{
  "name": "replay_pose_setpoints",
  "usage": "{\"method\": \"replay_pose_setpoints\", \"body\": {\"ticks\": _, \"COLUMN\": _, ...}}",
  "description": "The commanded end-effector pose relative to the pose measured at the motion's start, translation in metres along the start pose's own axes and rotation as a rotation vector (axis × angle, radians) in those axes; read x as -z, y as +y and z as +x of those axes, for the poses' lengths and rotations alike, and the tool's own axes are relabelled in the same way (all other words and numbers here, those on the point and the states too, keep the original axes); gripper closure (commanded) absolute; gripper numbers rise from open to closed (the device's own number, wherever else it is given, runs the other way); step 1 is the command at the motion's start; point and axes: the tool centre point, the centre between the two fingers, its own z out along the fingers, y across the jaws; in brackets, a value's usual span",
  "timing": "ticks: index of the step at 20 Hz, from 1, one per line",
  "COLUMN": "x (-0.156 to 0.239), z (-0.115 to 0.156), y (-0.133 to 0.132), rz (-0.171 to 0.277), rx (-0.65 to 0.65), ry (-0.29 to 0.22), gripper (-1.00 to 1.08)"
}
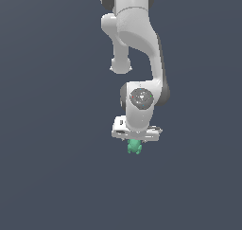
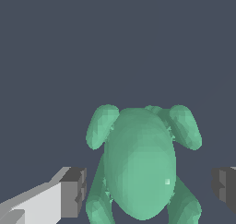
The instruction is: Pick up the object and move it to a goal position.
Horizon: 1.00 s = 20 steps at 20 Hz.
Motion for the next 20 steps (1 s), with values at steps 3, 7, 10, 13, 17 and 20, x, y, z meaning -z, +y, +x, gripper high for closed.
{"method": "replay_pose_setpoints", "body": {"ticks": 3, "x": -0.0136, "z": 0.0003, "y": 0.0002, "rz": 0.0, "rx": -0.001, "ry": 0.0, "gripper": -0.92}}
{"method": "replay_pose_setpoints", "body": {"ticks": 7, "x": -0.0136, "z": 0.0012, "y": 0.0, "rz": 0.0, "rx": -0.001, "ry": 0.0, "gripper": 1.08}}
{"method": "replay_pose_setpoints", "body": {"ticks": 10, "x": -0.0136, "z": 0.0012, "y": 0.0, "rz": 0.0, "rx": -0.001, "ry": 0.0, "gripper": 1.08}}
{"method": "replay_pose_setpoints", "body": {"ticks": 13, "x": -0.0136, "z": 0.0012, "y": 0.0, "rz": 0.0, "rx": -0.001, "ry": 0.0, "gripper": 1.08}}
{"method": "replay_pose_setpoints", "body": {"ticks": 17, "x": -0.0136, "z": 0.0012, "y": 0.0, "rz": 0.0, "rx": -0.001, "ry": 0.0, "gripper": 1.08}}
{"method": "replay_pose_setpoints", "body": {"ticks": 20, "x": -0.0127, "z": -0.0001, "y": -0.0004, "rz": 0.0, "rx": -0.001, "ry": 0.0, "gripper": 1.08}}
